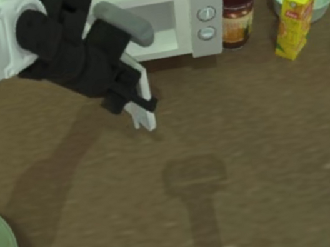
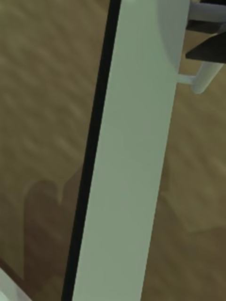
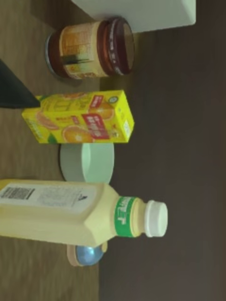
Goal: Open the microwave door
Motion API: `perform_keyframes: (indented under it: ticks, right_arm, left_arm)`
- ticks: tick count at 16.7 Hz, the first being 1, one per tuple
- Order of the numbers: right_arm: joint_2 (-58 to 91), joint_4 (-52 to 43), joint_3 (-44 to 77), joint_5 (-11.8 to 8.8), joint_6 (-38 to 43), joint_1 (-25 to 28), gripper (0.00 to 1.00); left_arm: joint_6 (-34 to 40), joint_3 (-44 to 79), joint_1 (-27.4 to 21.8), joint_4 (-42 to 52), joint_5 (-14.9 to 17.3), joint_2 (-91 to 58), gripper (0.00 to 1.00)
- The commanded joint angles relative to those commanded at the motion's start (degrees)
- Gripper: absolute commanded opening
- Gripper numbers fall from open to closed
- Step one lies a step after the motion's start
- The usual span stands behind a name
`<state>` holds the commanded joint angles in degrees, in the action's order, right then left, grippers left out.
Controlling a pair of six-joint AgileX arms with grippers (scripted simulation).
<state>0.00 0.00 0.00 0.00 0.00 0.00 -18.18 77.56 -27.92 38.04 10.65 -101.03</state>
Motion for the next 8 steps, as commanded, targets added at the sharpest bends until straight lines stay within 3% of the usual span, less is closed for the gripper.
perform_keyframes:
  ticks: [8]
  right_arm:
    - [0.0, 0.0, 0.0, 0.0, 0.0, 0.0, 1.0]
  left_arm:
    - [-9.9, -1.7, 4.1, 2.1, 4.7, 1.9, 0.0]
